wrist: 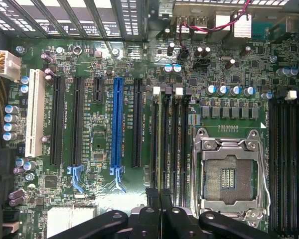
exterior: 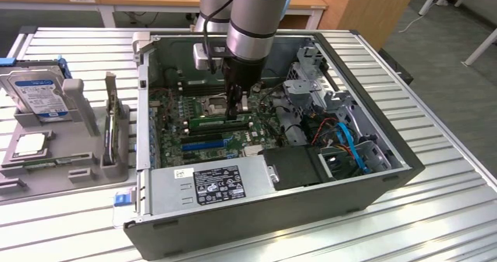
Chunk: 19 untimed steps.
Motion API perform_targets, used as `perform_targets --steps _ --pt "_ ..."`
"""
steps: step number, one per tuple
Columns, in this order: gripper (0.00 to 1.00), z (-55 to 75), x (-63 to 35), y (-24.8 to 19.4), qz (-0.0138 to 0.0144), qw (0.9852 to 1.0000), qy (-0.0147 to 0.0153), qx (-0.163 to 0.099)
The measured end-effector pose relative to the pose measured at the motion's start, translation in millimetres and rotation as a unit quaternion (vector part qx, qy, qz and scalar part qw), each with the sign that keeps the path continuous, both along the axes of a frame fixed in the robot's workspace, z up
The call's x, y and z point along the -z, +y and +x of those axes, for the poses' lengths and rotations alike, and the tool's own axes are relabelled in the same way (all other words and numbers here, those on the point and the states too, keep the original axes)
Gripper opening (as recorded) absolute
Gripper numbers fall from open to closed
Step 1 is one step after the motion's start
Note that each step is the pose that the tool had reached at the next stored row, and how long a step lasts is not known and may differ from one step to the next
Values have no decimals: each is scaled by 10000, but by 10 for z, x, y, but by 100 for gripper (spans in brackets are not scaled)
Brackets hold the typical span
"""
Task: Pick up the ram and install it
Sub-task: 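Insert the ram into the slot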
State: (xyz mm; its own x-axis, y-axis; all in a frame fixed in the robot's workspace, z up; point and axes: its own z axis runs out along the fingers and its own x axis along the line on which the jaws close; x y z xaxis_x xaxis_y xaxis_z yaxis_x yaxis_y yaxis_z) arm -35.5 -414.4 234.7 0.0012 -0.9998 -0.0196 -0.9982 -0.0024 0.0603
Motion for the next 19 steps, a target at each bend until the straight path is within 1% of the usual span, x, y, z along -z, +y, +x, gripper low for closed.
perform_targets --steps 7,15,19 --pt "11 1 -1 -20 -1 10000 0 -1" --pt "11 1 -1 -21 10 10000 -16 -1" --pt "11 1 -1 -21 10 10000 -16 3"
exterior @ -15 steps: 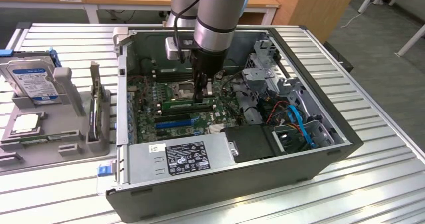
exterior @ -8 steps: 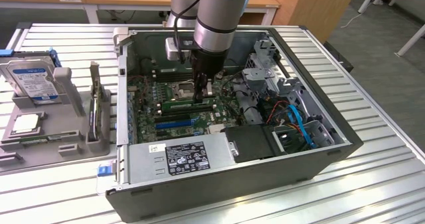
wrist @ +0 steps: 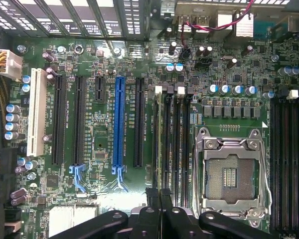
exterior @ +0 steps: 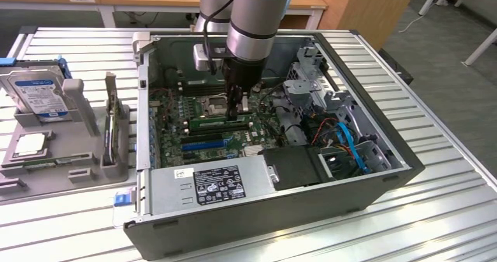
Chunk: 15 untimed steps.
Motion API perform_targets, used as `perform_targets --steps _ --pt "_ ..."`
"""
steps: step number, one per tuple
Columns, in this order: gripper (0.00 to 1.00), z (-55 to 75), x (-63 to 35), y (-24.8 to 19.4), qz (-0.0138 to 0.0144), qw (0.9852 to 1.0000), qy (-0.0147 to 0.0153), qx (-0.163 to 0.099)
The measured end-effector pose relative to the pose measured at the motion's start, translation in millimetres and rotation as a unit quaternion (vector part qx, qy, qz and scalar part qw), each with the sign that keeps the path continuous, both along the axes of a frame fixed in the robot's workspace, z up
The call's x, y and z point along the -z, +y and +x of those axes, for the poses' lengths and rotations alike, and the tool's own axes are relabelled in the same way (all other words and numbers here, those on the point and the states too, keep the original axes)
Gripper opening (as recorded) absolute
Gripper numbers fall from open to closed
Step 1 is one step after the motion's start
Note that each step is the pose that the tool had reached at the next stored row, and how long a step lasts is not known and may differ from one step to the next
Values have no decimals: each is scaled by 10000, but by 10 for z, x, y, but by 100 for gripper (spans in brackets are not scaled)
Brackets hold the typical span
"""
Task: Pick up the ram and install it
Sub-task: 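Insert the ram into the slot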
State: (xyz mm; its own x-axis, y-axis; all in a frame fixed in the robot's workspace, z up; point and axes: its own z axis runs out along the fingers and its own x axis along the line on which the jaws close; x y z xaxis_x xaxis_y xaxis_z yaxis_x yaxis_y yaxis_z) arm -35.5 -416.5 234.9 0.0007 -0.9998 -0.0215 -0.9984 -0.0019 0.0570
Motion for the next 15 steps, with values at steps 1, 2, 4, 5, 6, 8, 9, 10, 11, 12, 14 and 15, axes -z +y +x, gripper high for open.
perform_targets --steps 1,2,4,5,6,8,9,10,11,12,14,15 --pt "11 0 0 0 0 10000 0 4" --pt "11 0 0 -1 0 10000 0 7" --pt "11 0 0 -7 0 10000 0 16" --pt "11 0 1 -12 1 10000 -1 20" --pt "11 0 3 -13 0 10000 -2 20" --pt "11 0 6 -12 0 10000 -4 19" --pt "11 1 9 -12 1 10000 -4 19" --pt "11 0 9 -12 0 10000 -4 19" --pt "11 0 11 -12 1 10000 -4 20" --pt "11 0 22 -12 0 10000 -4 20" --pt "11 0 25 -12 1 10000 -5 20" --pt "11 0 27 -12 2 10000 -5 20"
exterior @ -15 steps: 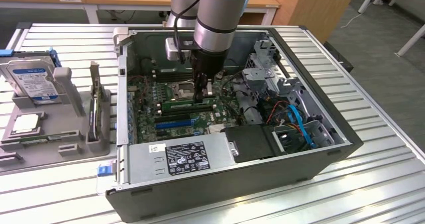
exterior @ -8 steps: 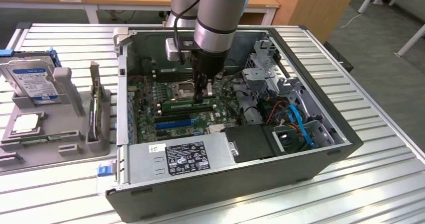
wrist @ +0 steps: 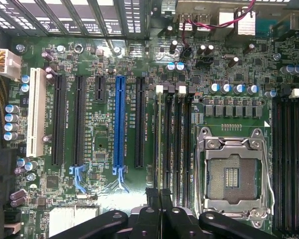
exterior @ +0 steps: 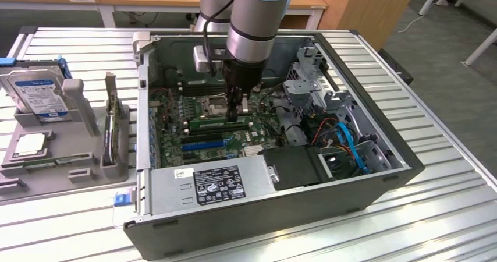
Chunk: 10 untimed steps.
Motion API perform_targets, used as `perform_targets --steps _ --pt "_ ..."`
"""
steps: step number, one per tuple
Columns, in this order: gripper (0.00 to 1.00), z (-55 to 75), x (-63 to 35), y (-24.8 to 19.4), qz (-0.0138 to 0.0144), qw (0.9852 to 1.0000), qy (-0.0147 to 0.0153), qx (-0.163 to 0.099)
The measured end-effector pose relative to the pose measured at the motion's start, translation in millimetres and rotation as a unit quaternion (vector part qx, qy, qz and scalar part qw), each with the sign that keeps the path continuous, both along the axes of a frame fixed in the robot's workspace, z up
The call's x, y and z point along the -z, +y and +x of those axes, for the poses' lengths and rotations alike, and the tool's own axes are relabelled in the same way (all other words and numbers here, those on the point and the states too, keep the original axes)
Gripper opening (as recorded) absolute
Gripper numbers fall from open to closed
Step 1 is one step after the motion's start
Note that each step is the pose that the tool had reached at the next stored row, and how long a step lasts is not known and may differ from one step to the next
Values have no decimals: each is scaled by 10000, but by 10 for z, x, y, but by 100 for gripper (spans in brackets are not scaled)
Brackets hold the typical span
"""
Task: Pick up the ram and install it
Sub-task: 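Insert the ram into the slot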
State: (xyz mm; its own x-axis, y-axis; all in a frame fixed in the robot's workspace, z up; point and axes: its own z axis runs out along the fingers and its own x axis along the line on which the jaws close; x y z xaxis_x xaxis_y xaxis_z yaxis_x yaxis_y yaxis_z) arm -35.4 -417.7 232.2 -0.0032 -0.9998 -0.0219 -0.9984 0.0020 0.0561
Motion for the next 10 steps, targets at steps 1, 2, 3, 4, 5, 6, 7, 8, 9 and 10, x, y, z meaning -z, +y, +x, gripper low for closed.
perform_targets --steps 1,2,3,4,5,6,7,8,9,10 --pt "11 0 2 0 -1 10000 0 0" --pt "11 -3 6 0 -1 10000 0 0" --pt "11 -2 8 0 -1 10000 0 0" --pt "11 -2 8 0 -1 10000 0 0" --pt "11 -2 8 0 -1 10000 0 0" --pt "11 -2 8 0 -1 10000 0 0" --pt "11 -2 9 0 -1 10000 0 0" --pt "11 -2 11 0 -1 10000 0 0" --pt "11 -3 12 0 -1 10000 0 0" --pt "11 -2 14 0 -1 10000 0 0"
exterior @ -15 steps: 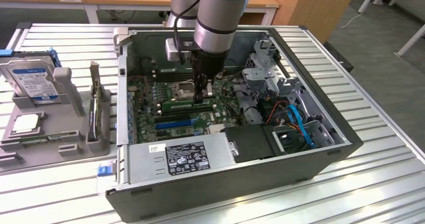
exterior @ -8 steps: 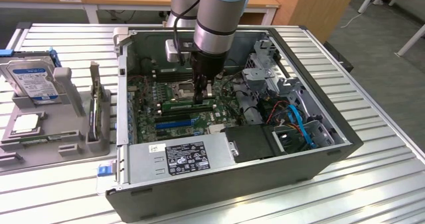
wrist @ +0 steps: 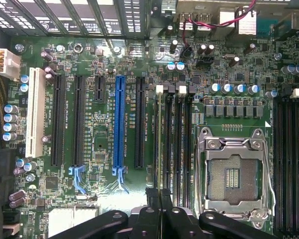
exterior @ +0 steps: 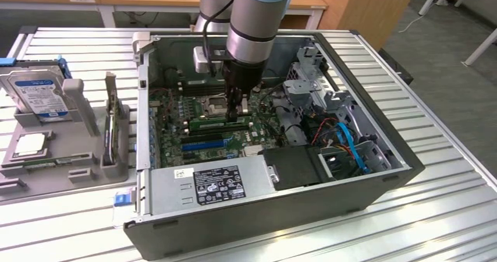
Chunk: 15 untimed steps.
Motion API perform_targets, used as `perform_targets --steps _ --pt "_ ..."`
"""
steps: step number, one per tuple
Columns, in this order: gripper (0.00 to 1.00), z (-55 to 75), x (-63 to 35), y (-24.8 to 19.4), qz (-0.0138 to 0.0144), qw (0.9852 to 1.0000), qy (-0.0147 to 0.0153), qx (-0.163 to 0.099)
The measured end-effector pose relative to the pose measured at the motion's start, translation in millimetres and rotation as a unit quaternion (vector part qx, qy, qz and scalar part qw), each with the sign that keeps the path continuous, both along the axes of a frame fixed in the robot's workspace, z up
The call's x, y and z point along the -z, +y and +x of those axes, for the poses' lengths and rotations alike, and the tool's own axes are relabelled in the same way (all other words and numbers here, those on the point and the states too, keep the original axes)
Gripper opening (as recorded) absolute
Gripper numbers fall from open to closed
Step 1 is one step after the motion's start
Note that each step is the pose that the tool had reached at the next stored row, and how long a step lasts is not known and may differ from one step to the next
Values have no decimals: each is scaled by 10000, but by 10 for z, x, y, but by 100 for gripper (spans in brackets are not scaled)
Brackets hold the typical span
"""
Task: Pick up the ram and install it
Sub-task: 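Insert the ram into the slot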
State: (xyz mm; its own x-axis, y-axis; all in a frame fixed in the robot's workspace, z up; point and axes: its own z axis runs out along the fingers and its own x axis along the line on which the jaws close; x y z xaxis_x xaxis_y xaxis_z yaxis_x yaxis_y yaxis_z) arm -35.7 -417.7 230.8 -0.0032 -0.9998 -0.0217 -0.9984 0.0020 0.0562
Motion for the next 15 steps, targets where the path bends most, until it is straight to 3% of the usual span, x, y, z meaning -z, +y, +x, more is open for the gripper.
perform_targets --steps 15 --pt "11 0 27 0 0 10000 0 0"
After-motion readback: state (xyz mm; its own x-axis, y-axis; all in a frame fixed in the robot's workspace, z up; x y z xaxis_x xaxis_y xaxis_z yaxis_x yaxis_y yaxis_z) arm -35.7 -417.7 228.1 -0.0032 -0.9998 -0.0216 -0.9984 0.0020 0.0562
